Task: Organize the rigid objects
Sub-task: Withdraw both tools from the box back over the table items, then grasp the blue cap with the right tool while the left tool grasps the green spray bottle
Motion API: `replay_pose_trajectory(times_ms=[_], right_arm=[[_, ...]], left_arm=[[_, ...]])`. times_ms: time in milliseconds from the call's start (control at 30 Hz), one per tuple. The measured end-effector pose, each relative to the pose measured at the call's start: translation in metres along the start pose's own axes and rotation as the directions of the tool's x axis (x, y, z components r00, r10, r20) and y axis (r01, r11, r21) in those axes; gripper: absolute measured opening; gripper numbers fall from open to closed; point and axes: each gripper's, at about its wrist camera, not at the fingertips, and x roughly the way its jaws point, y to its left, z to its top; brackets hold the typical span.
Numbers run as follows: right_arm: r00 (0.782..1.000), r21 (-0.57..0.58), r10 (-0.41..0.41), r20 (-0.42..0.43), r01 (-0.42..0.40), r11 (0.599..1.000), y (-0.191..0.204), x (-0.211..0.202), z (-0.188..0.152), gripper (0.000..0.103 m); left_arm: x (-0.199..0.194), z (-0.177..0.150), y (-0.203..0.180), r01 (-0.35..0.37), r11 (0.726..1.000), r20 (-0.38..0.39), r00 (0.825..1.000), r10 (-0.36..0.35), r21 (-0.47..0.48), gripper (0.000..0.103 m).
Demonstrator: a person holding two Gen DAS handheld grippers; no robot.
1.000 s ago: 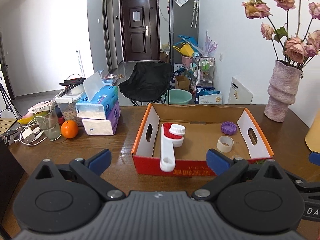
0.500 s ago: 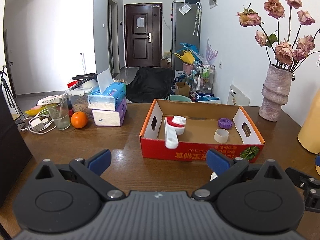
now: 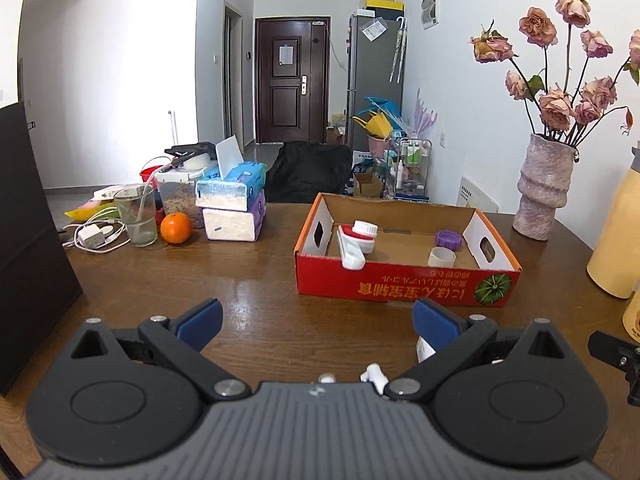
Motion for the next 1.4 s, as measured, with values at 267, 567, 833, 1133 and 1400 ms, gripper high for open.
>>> replay_pose_trajectory(times_ms=[267, 567, 833, 1133, 1400], right_arm=[[1.0, 0.0, 0.011, -0.016, -0.011, 1.0, 0.0, -0.015, -0.022, 0.103], [0.999, 0.003, 0.013, -0.046, -0.013, 1.0, -0.002, -0.026, -0.044, 0.103], [0.995, 0.017, 0.008, -0.098, -0.007, 1.0, -0.01, -0.026, -0.067, 0.103], [0.987, 0.019, 0.001, -0.162, 0.002, 1.0, -0.018, -0.015, -0.093, 0.103], [0.978, 0.024, 0.001, -0.207, 0.004, 1.0, -0.022, 0.001, -0.107, 0.096]], left_arm=[[-0.009, -0.027, 0.006, 0.007, 1.0, -0.03, 1.0, -0.007, 0.005, 0.103], [-0.016, -0.055, 0.01, 0.025, 1.0, -0.073, 0.997, -0.024, 0.01, 0.103], [-0.014, -0.08, 0.011, 0.032, 0.999, -0.121, 0.992, -0.03, 0.016, 0.103], [-0.006, -0.101, 0.01, 0.038, 0.999, -0.169, 0.985, -0.035, 0.011, 0.103], [0.003, -0.109, 0.007, 0.049, 0.999, -0.202, 0.978, -0.046, 0.009, 0.103]])
